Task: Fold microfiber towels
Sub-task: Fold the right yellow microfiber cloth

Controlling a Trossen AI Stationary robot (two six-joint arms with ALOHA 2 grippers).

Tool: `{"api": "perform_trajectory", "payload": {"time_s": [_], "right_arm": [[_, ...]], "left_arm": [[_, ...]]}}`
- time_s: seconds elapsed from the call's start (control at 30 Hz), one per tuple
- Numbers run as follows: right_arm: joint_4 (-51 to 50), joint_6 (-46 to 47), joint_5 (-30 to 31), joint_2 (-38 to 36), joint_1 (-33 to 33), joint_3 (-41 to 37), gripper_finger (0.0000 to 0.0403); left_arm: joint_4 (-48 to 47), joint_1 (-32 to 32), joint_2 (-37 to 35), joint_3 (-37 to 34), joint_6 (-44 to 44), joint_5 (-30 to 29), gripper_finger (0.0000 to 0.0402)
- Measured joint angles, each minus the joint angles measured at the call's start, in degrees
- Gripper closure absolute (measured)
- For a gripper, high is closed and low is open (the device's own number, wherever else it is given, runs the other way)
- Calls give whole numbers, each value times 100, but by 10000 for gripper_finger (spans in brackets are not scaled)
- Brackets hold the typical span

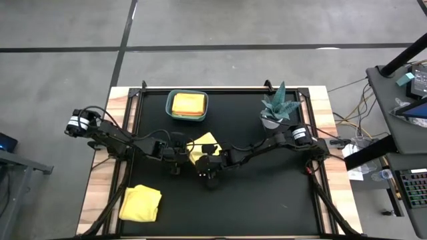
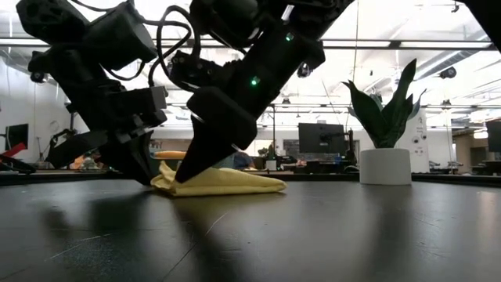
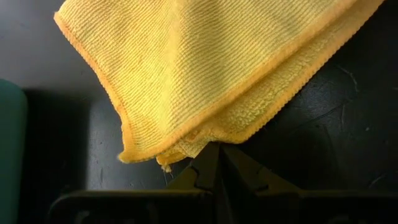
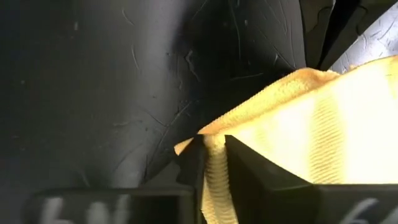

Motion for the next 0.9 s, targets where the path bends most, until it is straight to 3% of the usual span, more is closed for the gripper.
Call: {"api": "perform_trajectory", "payload": {"time_s": [0.17,0.8,0.9], "right_arm": [[-20,-42,3,-43,31,12,390],[-31,131,-66,-185,113,17,394],[71,181,-425,-85,107,17,394]], "left_arm": [[0,1,0,0,0,0,400],[0,114,-2,0,-27,0,400],[0,114,-2,0,-31,0,400]]}}
